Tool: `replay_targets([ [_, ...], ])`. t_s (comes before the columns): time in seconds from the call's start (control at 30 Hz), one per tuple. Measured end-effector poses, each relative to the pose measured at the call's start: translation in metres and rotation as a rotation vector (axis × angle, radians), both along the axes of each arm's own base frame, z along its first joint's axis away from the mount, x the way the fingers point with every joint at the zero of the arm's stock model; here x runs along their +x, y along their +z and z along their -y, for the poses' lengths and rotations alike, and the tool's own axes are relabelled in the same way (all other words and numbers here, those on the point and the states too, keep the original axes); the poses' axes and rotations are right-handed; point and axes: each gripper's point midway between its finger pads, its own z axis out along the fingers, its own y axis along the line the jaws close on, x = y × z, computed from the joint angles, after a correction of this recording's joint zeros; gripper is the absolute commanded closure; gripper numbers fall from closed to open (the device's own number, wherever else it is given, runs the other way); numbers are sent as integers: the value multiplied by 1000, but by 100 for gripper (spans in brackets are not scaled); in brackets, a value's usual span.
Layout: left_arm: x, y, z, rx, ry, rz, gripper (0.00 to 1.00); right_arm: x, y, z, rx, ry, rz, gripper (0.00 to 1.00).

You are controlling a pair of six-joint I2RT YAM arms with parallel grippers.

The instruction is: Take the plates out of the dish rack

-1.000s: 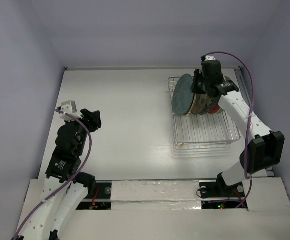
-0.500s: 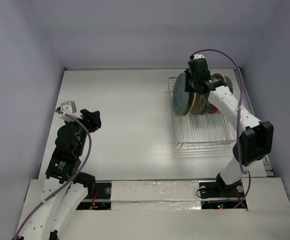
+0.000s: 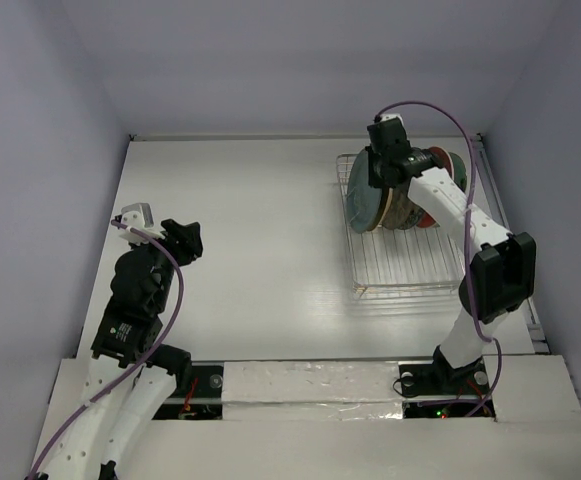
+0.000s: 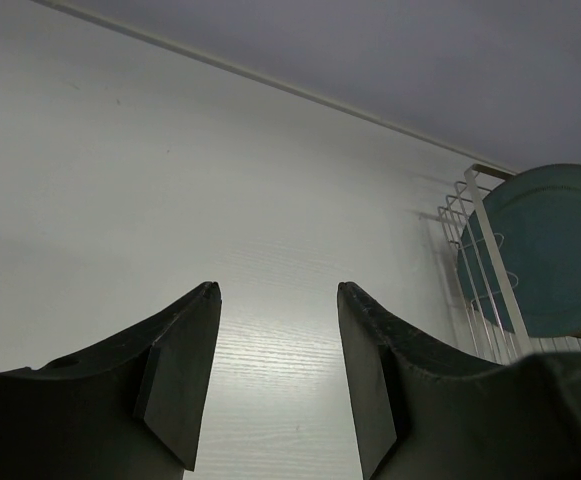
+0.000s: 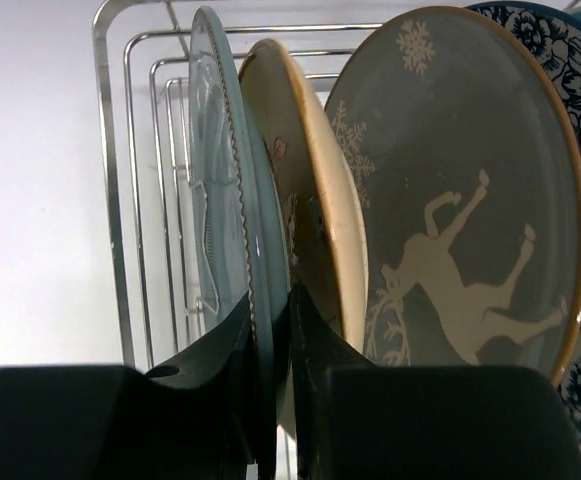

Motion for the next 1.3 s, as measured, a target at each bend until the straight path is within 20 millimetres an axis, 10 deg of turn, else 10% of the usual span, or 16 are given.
replay_targets([
  [0.27, 0, 0, 0, 0, 0, 0, 53, -8, 38, -1, -69, 18, 41, 100],
  [0.47, 0, 0, 0, 0, 0, -1, 52, -32, 127, 1, -34, 26, 218, 100],
  [0.73, 0, -1, 0, 0, 0, -2, 52, -68, 214, -71, 330, 227, 450, 100],
  [0.9, 0, -1, 0, 0, 0, -3, 52, -43, 179, -152, 534, 340, 371, 100],
  [1.03, 0, -1, 0, 0, 0, -3, 52, -17, 103, -218, 615, 378, 222, 100],
  [1.3, -1, 1, 0, -2, 0, 3, 52, -7, -38, -262, 599, 334, -46, 100],
])
